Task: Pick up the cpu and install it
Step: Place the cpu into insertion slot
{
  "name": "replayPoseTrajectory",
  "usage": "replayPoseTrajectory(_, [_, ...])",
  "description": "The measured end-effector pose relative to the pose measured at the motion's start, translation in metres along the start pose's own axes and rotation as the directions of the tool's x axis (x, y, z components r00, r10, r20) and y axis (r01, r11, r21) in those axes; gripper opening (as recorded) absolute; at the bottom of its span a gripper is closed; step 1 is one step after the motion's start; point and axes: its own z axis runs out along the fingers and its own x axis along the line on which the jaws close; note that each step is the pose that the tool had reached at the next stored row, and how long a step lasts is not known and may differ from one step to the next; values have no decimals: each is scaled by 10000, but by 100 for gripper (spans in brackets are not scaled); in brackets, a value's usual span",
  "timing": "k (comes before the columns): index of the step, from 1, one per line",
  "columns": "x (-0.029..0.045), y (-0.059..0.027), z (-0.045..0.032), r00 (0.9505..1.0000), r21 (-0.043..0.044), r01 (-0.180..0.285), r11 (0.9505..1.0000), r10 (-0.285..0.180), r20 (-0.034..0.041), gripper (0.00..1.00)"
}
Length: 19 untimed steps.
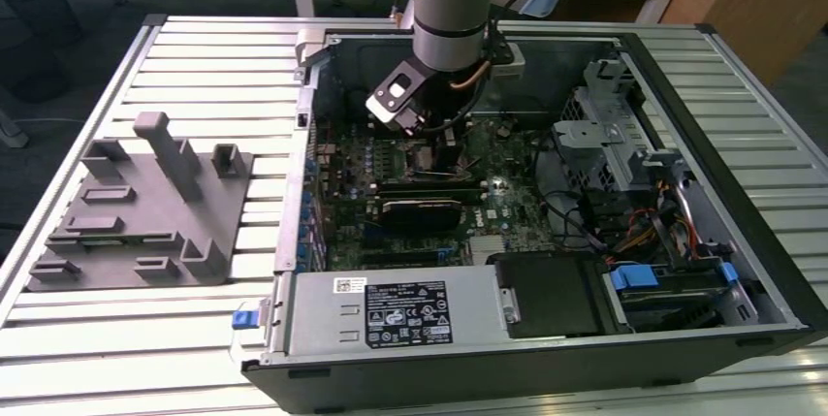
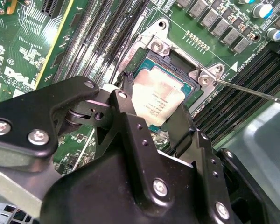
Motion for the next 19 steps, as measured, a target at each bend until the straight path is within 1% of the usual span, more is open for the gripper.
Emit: replayPoseTrajectory(19, [1,-12,9,10000,-7,1,10000,-1,-1,54])
